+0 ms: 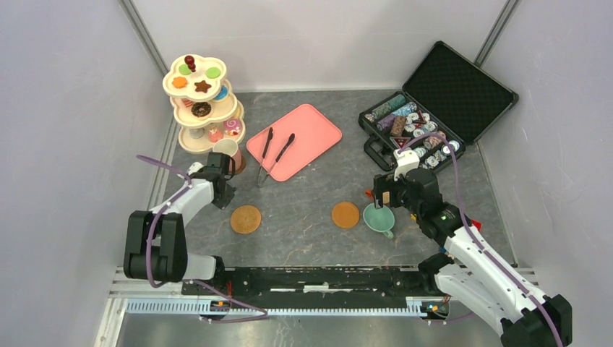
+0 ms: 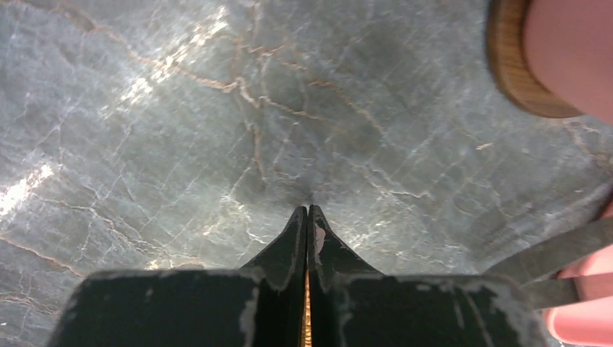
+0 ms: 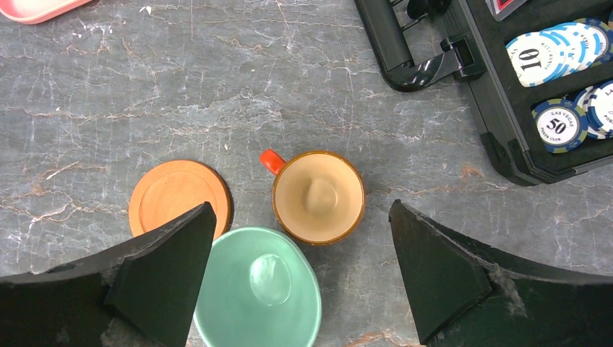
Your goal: Serve the afternoon tea
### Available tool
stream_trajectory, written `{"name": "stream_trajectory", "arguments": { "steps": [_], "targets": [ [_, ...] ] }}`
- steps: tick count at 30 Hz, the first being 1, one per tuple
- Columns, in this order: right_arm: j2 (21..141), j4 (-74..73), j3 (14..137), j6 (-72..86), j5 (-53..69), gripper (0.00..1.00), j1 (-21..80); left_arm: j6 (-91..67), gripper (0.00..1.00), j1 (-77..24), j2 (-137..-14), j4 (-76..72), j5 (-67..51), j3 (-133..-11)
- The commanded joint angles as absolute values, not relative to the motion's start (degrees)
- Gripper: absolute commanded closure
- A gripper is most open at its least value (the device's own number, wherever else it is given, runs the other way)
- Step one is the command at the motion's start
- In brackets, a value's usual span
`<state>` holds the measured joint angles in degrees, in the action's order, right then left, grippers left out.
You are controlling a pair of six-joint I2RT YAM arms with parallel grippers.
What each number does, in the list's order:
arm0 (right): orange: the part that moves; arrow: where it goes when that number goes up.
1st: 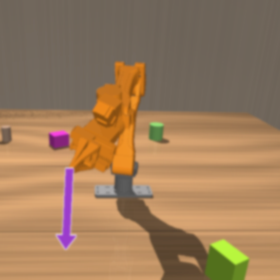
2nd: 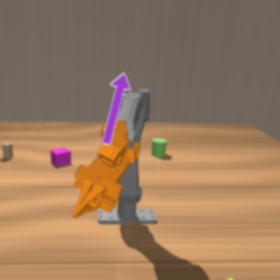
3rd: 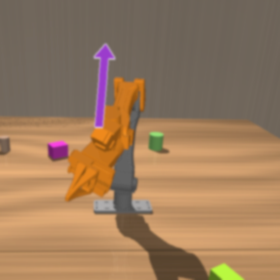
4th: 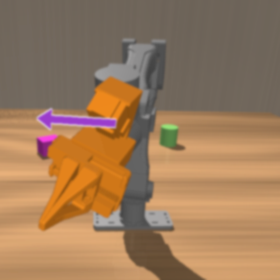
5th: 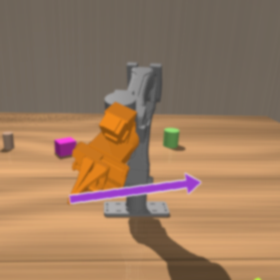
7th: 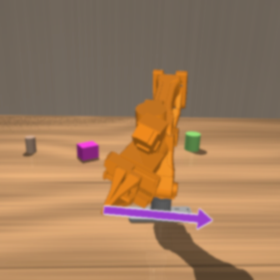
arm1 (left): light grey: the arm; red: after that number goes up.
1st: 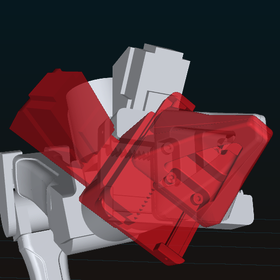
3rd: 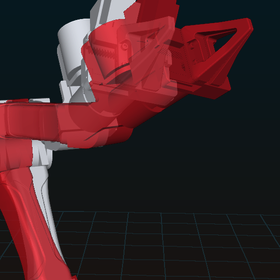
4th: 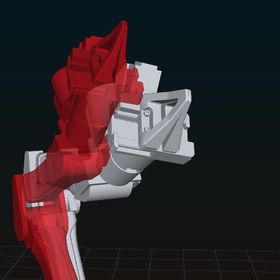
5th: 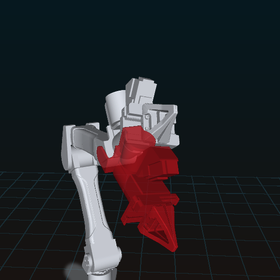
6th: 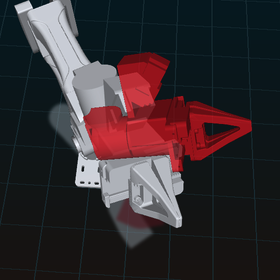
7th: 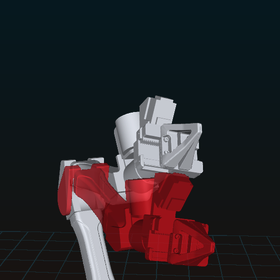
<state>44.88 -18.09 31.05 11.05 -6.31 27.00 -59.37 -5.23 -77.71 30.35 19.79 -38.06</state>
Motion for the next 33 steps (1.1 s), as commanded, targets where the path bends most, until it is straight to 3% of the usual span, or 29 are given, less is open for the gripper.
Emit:
{"name": "stream_trajectory", "arguments": {
  "steps": [1,4,8,11,17,24,30,33],
  "targets": [
    [43.24,-17.27,30.78,10.52,-7.52,0.02,27.23,-54.84,0.98,-4.93,-76.07,30.63,19.96,-42.28],
    [42.87,-16.54,29.75,10.55,-7.41,0.02,27.24,-52.31,0.93,-4.92,-69.24,34.15,20.26,-41.45],
    [43.90,-15.55,29.57,10.75,-6.42,0.02,27.23,-50.37,0.65,-5.01,-60.21,37.71,14.86,-37.66],
    [45.19,-15.34,30.22,10.76,-5.51,0.02,27.25,-51.67,0.59,-6.65,-54.05,38.87,9.33,-33.17],
    [45.69,-14.52,30.06,10.96,-4.80,0.02,27.17,-59.23,0.70,-20.05,-51.82,41.36,15.09,-31.68],
    [44.57,-15.66,30.32,10.90,-5.46,0.02,27.22,-59.90,0.97,-20.98,-63.59,34.22,13.90,-30.74],
    [43.50,-15.65,29.86,10.80,-6.12,0.02,27.24,-61.09,0.98,-19.58,-68.76,32.12,17.95,-29.80],
    [43.99,-15.69,30.06,10.81,-5.93,0.02,27.22,-58.76,0.98,-13.57,-70.57,30.09,17.63,-29.36]
  ]
}}
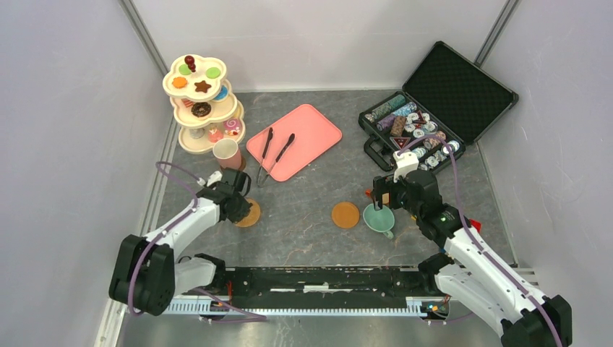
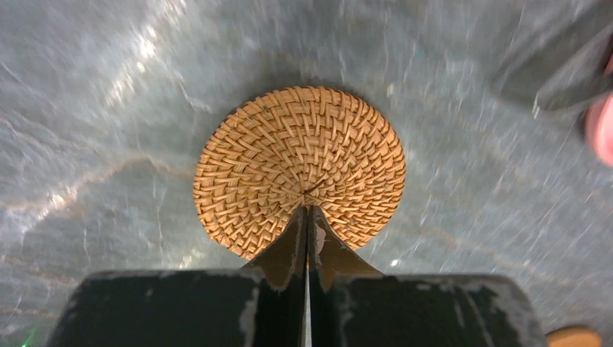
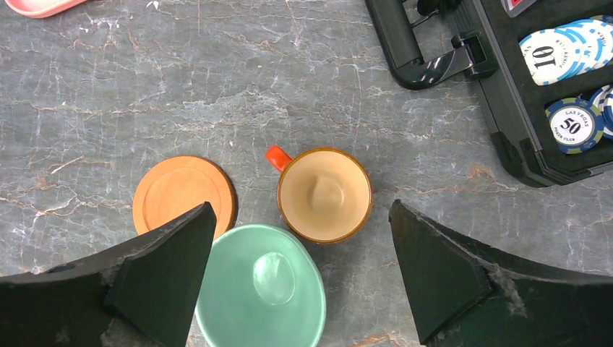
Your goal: Serve the afternoon tea
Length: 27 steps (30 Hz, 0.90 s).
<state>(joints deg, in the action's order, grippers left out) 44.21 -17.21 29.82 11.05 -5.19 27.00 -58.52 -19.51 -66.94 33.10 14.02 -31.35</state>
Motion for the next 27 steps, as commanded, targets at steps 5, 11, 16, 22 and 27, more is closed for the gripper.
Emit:
{"name": "stream_trajectory", "arguments": {
  "steps": [5,11,16,22,27],
  "targets": [
    [45.04,-15.76,30.59,10.56,-5.63,0.02,27.20,-55.19,0.98,-2.91,-71.04,27.69,16.15,-30.63],
    [45.51,-15.43,30.41,10.58,-5.85,0.02,27.22,-53.45,0.98,6.40,-76.39,23.65,13.91,-34.94],
    [45.54,-15.90,30.91,10.47,-6.07,0.02,27.20,-52.57,0.98,11.87,-84.32,20.94,11.85,-40.23],
    [45.81,-15.96,31.11,10.48,-6.18,0.02,27.20,-52.31,0.98,13.89,-91.60,16.03,8.84,-45.02],
    [46.16,-16.30,31.46,10.40,-6.24,0.02,27.21,-52.31,0.98,13.86,-94.89,15.99,9.73,-48.52]
  ]
}}
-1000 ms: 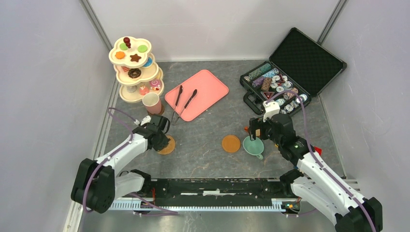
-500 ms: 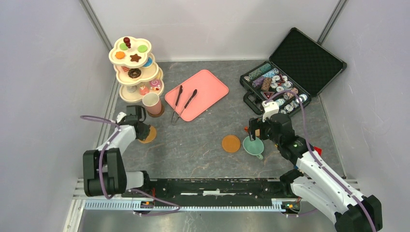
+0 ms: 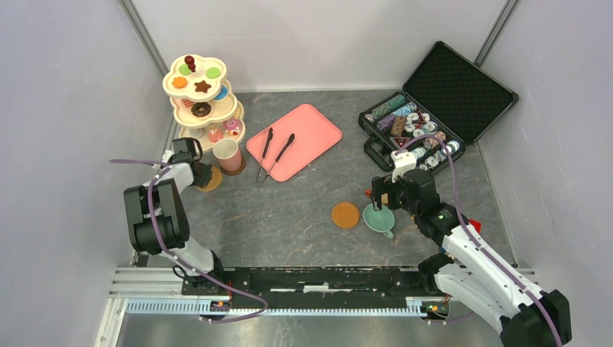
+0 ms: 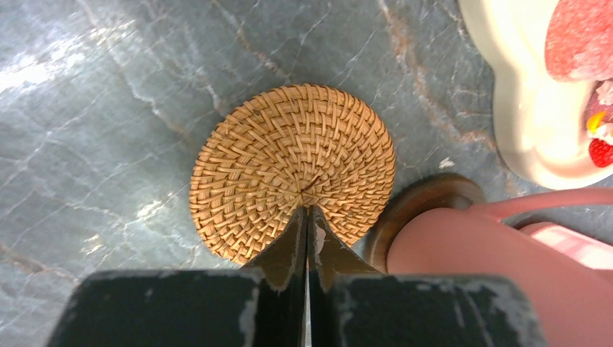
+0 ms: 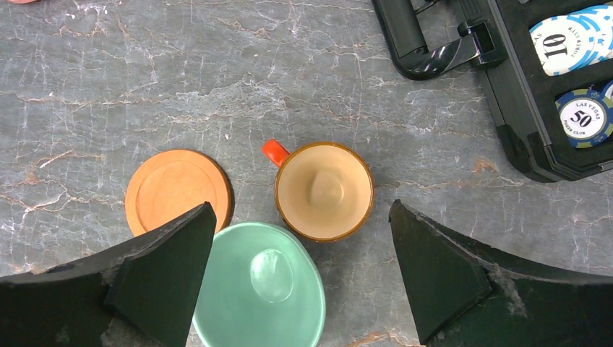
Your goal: Serve the afternoon tea
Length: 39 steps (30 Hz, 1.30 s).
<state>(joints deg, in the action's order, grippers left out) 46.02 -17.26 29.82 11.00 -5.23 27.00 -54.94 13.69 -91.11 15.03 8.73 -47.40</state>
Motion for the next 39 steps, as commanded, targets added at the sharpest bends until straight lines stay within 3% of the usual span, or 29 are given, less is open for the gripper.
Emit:
{"name": "stream_trajectory", "arguments": {
  "steps": [1,6,9,14,17,19,25,34,39],
  "targets": [
    [46.21,-16.40,31.46,10.38,-6.24,0.02,27.22,-52.09,0.98,13.95,-95.24,15.79,9.89,-49.10],
    [46.34,-16.54,31.60,10.44,-6.10,0.02,27.25,-51.94,0.98,14.07,-93.98,18.86,11.41,-51.19],
    [46.39,-16.48,31.75,10.46,-6.11,0.02,27.24,-51.58,0.90,14.06,-90.14,20.77,12.91,-51.64],
    [46.27,-16.44,31.73,10.53,-5.72,0.02,27.24,-49.62,0.49,14.06,-81.18,24.93,12.52,-53.55],
    [46.15,-16.63,31.84,10.72,-5.63,0.02,27.20,-47.06,0.29,13.97,-75.61,25.84,9.76,-53.81],
    [45.94,-16.67,31.82,10.88,-5.60,0.02,27.19,-45.02,0.23,13.91,-72.09,26.88,6.42,-54.01],
    [45.56,-18.29,32.17,11.31,-5.72,0.02,27.22,-39.65,0.13,9.90,-61.73,28.31,-6.06,-50.14],
    [49.69,-27.30,31.73,12.86,-6.26,0.01,27.20,-36.83,0.02,-19.92,-54.97,20.51,-14.99,-44.31],
    [53.56,-33.49,33.32,15.37,-6.86,0.14,27.25,-37.77,0.00,-30.02,-58.97,12.22,-19.67,-43.52]
  ]
}}
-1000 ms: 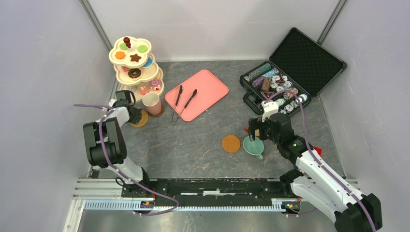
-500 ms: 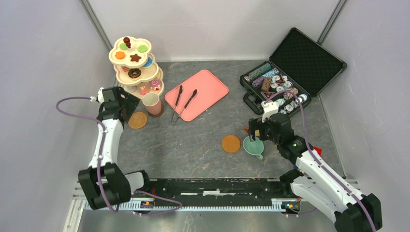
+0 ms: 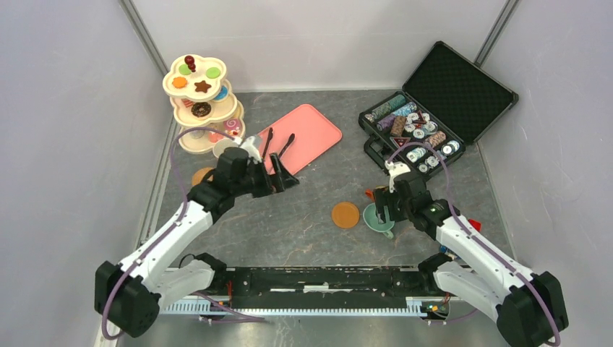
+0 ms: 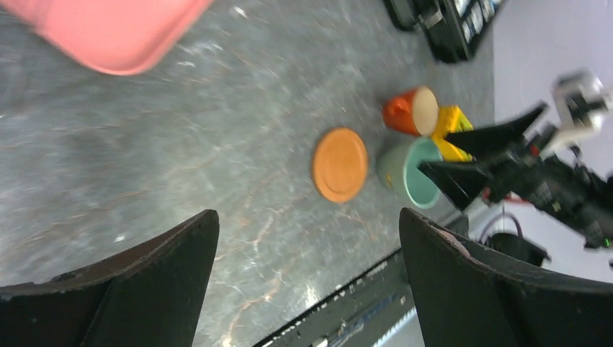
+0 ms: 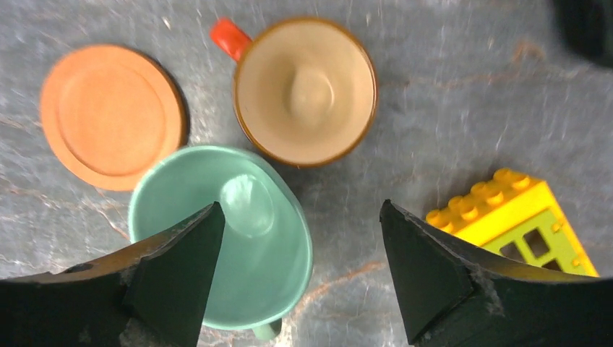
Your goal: Serve the afternoon tea
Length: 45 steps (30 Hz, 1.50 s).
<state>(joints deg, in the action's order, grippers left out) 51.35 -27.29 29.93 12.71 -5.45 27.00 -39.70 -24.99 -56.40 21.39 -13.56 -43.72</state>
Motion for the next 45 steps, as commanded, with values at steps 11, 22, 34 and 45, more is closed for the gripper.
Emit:
{"name": "stream_trajectory", "arguments": {
  "steps": [11,22,34,45],
  "targets": [
    [58.15,-32.25,30.24,20.27,-7.34,0.55,27.41,-37.61,0.01,-40.96,-71.15,2.73,-28.82,-46.27],
    [52.94,-39.09,34.22,30.44,-11.76,1.00,35.51,-30.39,0.00,-40.87,-66.81,13.35,-28.39,-48.13],
    [64.79,-28.83,47.77,32.50,-14.05,1.00,49.06,-39.80,0.00,-40.89,-58.09,19.75,-17.34,-43.74],
    [90.12,-20.01,61.27,38.32,-24.50,1.00,57.84,-67.40,0.01,-40.96,-40.40,37.69,8.40,-35.48]
  ]
}}
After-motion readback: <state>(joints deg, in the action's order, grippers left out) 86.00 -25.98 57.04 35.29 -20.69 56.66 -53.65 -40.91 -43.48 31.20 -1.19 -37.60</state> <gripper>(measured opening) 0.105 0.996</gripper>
